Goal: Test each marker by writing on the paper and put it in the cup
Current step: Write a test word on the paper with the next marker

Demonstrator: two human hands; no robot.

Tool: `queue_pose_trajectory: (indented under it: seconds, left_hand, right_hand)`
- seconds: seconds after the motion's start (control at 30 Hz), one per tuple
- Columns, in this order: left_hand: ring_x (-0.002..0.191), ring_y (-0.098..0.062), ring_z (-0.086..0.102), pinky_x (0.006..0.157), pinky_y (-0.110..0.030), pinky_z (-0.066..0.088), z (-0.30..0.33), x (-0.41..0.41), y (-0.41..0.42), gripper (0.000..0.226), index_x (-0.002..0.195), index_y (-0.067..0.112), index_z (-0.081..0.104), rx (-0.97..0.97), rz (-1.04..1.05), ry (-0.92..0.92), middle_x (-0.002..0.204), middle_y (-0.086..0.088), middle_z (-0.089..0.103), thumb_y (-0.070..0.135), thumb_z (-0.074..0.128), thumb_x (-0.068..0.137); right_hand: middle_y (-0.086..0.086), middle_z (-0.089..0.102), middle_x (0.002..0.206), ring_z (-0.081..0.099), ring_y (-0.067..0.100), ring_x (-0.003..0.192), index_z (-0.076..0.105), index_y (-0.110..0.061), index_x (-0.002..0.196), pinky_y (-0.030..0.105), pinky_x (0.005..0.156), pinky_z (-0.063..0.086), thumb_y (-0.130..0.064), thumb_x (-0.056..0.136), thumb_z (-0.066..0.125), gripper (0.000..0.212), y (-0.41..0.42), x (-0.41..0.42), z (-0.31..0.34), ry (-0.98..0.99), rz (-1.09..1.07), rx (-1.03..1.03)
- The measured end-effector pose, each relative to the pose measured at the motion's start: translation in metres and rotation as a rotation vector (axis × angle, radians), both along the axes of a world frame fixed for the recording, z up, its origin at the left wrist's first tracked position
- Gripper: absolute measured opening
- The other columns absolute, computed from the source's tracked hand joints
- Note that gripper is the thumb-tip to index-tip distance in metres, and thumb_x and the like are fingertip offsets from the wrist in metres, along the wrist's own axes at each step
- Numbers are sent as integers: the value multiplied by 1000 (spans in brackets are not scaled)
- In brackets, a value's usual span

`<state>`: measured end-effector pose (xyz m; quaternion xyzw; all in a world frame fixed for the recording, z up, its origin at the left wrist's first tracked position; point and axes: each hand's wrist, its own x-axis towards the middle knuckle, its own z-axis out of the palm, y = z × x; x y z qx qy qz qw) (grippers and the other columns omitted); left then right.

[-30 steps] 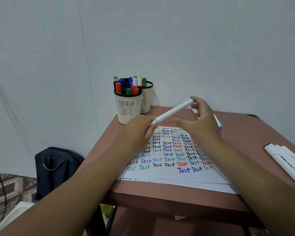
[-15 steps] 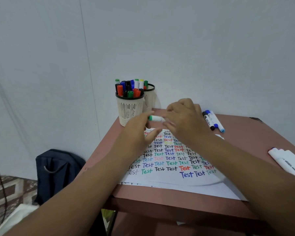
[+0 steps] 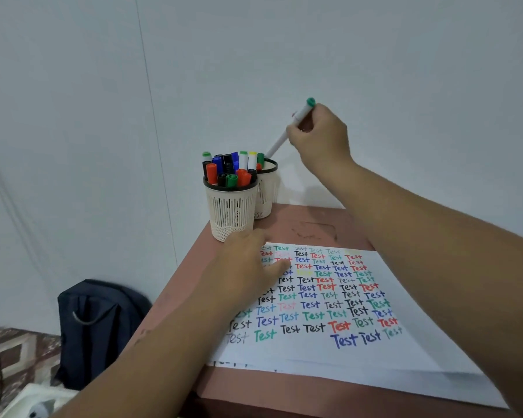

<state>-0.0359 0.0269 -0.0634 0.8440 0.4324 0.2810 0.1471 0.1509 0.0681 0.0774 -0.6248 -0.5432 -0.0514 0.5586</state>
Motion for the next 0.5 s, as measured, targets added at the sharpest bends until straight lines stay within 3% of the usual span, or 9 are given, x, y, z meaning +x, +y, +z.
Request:
queue_pose_trajectory:
  seconds: [0.1, 0.2, 0.23, 0.3, 0.33, 0.4, 0.47, 0.5]
  left_hand:
    - [110, -5, 53, 94, -37, 53, 0, 0, 2, 67, 136, 37, 48, -50, -6, 7, 126, 16, 55, 68, 66, 80]
    - [93, 0, 56, 85, -33, 56, 3, 1, 0, 53, 124, 40, 56, -78, -34, -4, 109, 20, 58, 65, 69, 80]
    - [89, 1, 56, 83, -32, 56, 4, 1, 0, 48, 120, 40, 59, -79, -40, -8, 105, 20, 59, 64, 69, 80]
    - [89, 2, 56, 81, -31, 56, 5, 1, 0, 49, 121, 40, 61, -78, -49, -10, 105, 21, 59, 64, 70, 79]
    - [90, 1, 56, 81, -30, 55, 5, 1, 0, 51, 123, 40, 61, -78, -52, -7, 106, 22, 58, 64, 70, 79]
    - [93, 1, 56, 82, -30, 55, 6, 1, -1, 55, 127, 40, 60, -78, -54, 2, 110, 21, 58, 64, 70, 79]
    - [96, 0, 56, 85, -31, 55, 6, 0, -1, 57, 130, 39, 60, -74, -60, 13, 116, 19, 59, 64, 70, 80]
    - [98, -1, 55, 86, -31, 54, 6, 0, -1, 58, 131, 38, 59, -72, -62, 20, 119, 17, 60, 63, 69, 80]
  right_hand:
    - [1, 71, 98, 68, 20, 92, 70, -11, 102, 26, 74, 55, -21, 90, 68, 16, 18, -5, -5, -53, 19, -161]
    - [4, 67, 122, 64, 22, 111, 67, -11, 126, 28, 86, 48, -28, 96, 67, 35, 29, -4, -12, -164, 63, -405]
    - [6, 66, 123, 61, 22, 108, 66, -10, 127, 28, 84, 45, -29, 98, 65, 35, 30, -4, -13, -178, 74, -437]
    - [9, 64, 105, 52, 21, 86, 62, -10, 101, 31, 70, 40, -28, 98, 65, 18, 31, -1, -14, -163, 88, -424]
    - [10, 65, 100, 48, 20, 82, 57, -7, 94, 33, 68, 39, -28, 97, 66, 22, 30, 0, -14, -160, 87, -412]
    - [7, 70, 111, 55, 19, 93, 64, -2, 113, 35, 81, 47, -28, 98, 66, 30, 22, 3, -14, -181, 93, -414]
    - [1, 68, 124, 59, 17, 111, 57, -11, 142, 34, 98, 48, -28, 100, 64, 46, 11, 10, -13, -166, 107, -427]
    - [0, 67, 126, 60, 17, 111, 54, -15, 146, 32, 98, 49, -27, 101, 63, 48, 5, 16, -13, -168, 115, -433]
